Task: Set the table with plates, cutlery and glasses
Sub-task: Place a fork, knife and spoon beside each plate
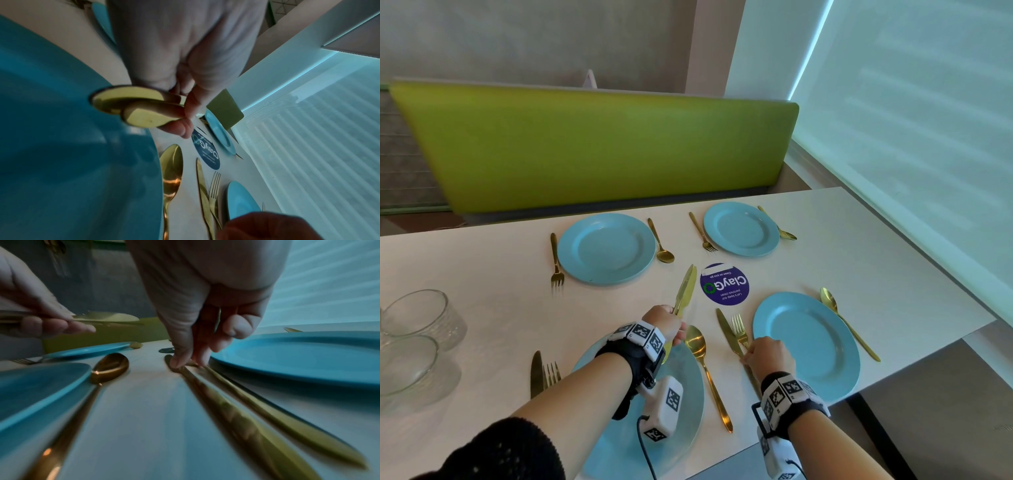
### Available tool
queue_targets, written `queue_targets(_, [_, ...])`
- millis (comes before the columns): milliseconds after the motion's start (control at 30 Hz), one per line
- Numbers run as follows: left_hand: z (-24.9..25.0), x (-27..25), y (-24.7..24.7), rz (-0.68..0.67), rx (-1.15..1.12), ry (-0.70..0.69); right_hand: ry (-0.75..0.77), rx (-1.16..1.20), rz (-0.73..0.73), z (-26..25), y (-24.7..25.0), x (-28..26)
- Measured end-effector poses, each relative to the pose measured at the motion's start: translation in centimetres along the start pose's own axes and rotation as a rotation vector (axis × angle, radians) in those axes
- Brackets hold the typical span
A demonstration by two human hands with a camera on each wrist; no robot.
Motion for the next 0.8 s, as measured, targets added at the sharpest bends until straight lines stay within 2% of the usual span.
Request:
queue_targets(100, [0.2,0.0,0.0,-0.012,0.004,0.019,0.100,0.060,0.026,-2.1,1.2,0.1])
queue_targets(267, [-0.1,-0.2,0.5,0.003,-0.032,0.058,0.400,0.180,0.093,-7.8,1.8,-0.2])
queue_targets(467, [-0.4,-0.6,2.5,-0.071,0.146,0.060,0.679,0.197,0.047,-13.1,1.2,-1.6])
queue_targets(567, [-0.6,-0.6,4.0,-0.081,0.178,0.054,0.740,0.071,0.001,-14.2,1.0,-1.9])
queue_targets(800, [-0.4,-1.0,6.5,-0.170,0.246,0.046,0.791,-0.040,0.029,-16.9,1.2,-2.7])
Point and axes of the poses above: each hand's wrist, its own x-axis towards the middle knuckle, its own y-axis out of the back of the hand, z = x × y, the point moved 4 cm from there along x, towards the middle knuckle, and after that the axes turned 8 degrees about y, right-handed, at the moved point
